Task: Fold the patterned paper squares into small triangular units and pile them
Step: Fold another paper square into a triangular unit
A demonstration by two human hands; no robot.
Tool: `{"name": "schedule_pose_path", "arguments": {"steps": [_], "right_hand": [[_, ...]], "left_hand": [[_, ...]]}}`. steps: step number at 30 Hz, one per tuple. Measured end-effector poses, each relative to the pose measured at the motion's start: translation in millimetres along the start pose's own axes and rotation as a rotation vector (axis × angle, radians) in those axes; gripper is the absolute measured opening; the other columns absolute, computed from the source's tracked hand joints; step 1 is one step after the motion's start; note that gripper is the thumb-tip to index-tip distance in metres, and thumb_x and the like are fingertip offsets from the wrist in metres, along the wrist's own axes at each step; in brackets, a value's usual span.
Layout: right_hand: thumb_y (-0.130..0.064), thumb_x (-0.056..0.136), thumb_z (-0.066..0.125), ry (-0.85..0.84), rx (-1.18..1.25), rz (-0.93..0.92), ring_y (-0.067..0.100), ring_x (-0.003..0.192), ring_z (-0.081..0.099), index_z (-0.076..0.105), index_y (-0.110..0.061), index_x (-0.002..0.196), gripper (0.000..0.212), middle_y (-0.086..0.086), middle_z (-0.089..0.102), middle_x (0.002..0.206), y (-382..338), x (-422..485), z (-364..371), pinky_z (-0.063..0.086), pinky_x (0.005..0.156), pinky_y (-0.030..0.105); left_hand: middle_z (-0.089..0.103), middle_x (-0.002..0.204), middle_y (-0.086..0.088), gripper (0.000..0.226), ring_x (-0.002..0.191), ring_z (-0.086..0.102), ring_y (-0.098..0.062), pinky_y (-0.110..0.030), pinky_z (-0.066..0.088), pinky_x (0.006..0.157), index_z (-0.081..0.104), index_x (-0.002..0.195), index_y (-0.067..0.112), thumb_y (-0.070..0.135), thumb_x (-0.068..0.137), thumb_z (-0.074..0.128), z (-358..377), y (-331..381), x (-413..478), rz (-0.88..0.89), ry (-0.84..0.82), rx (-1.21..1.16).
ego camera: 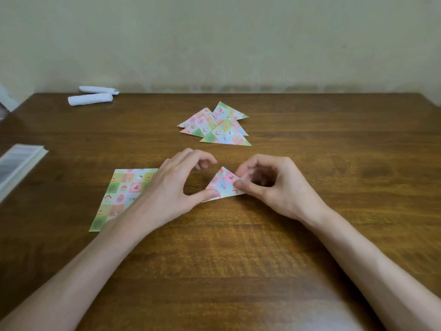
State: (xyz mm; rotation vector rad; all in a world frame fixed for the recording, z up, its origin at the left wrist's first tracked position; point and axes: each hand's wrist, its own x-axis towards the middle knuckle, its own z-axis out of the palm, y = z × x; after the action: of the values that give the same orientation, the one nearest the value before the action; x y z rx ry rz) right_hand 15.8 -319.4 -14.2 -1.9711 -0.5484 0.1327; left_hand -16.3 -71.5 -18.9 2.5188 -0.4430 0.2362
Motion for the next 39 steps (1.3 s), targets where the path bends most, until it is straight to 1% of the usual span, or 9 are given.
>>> {"name": "schedule_pose_path", "arguments": {"steps": [3,9,13,15,22,27,32,35,39], "right_hand": [[-0.008,0.085,0.084,0.062,0.179,0.009,0.012,0.074,0.068,0.075,-0.010,0.096,0.014,0.007,0.075,0.086,-2,1,-2,0.055,0.075,0.021],[-0.015,0.085,0.084,0.048,0.301,0.075,0.018,0.084,0.069,0.076,-0.012,0.105,0.022,0.013,0.077,0.096,-10,-1,-3,0.057,0.084,0.035],[-0.033,0.084,0.085,-0.067,0.190,0.119,0.009,0.066,0.058,0.081,-0.021,0.094,0.016,-0.004,0.073,0.075,-12,-4,1,0.046,0.064,0.034],[-0.037,0.087,0.082,-0.079,0.143,0.114,0.012,0.060,0.050,0.082,-0.024,0.091,0.014,0.005,0.066,0.064,-11,-5,1,0.039,0.062,0.032],[-0.034,0.092,0.078,-0.135,0.117,0.104,0.005,0.055,0.052,0.080,-0.017,0.087,0.018,0.001,0.066,0.061,-14,-7,1,0.038,0.057,0.017],[-0.037,0.090,0.078,-0.130,0.105,0.109,0.012,0.061,0.063,0.078,-0.016,0.086,0.021,0.005,0.072,0.070,-12,-4,-2,0.048,0.066,0.027],[-0.045,0.084,0.079,-0.070,0.122,0.108,0.014,0.063,0.063,0.078,-0.018,0.084,0.027,0.005,0.072,0.068,-10,-2,-1,0.048,0.071,0.035],[-0.033,0.087,0.080,-0.071,0.160,0.105,0.011,0.063,0.063,0.078,-0.009,0.079,0.025,0.000,0.072,0.065,-11,-2,-6,0.048,0.068,0.021],[-0.026,0.088,0.080,0.002,0.158,0.123,0.011,0.056,0.064,0.074,-0.001,0.074,0.029,0.001,0.071,0.061,-8,-1,-9,0.047,0.064,0.014]], "left_hand": [[0.059,0.096,0.023,0.048,0.091,0.053,0.001,-0.014,0.036,0.073,0.066,0.120,0.040,0.066,0.079,0.066,-4,3,0,-0.108,-0.002,-0.137],[0.049,0.056,0.011,0.025,0.052,0.035,-0.008,-0.030,0.027,0.054,0.080,0.087,0.032,0.054,0.082,0.069,-6,5,1,-0.223,-0.042,-0.389],[0.051,0.055,0.011,0.022,0.052,0.034,-0.008,-0.032,0.025,0.054,0.080,0.087,0.033,0.052,0.084,0.071,-4,9,-1,-0.208,-0.042,-0.436],[0.045,0.053,0.015,0.019,0.051,0.031,-0.009,-0.033,0.022,0.053,0.080,0.086,0.031,0.049,0.087,0.073,-2,11,-2,-0.188,-0.036,-0.441],[0.052,0.060,0.007,0.013,0.055,0.033,-0.016,-0.037,0.026,0.054,0.077,0.085,0.035,0.045,0.091,0.072,-2,16,-3,-0.117,-0.097,-0.469],[0.050,0.055,0.015,0.018,0.053,0.033,-0.010,-0.033,0.025,0.054,0.079,0.084,0.030,0.047,0.088,0.073,-3,13,-2,-0.146,-0.067,-0.439],[0.070,0.072,-0.007,0.030,0.061,0.049,-0.039,-0.050,0.038,0.054,0.080,0.091,0.040,0.067,0.083,0.069,-8,6,0,-0.188,-0.043,-0.442],[0.066,0.063,0.006,0.020,0.053,0.041,-0.025,-0.043,0.033,0.053,0.079,0.082,0.038,0.057,0.083,0.071,-8,7,0,-0.205,-0.002,-0.415],[0.077,0.078,0.010,0.013,0.075,0.071,-0.020,-0.044,0.058,0.074,0.081,0.082,0.034,0.045,0.083,0.073,-10,13,4,-0.244,0.024,-0.492]]}}
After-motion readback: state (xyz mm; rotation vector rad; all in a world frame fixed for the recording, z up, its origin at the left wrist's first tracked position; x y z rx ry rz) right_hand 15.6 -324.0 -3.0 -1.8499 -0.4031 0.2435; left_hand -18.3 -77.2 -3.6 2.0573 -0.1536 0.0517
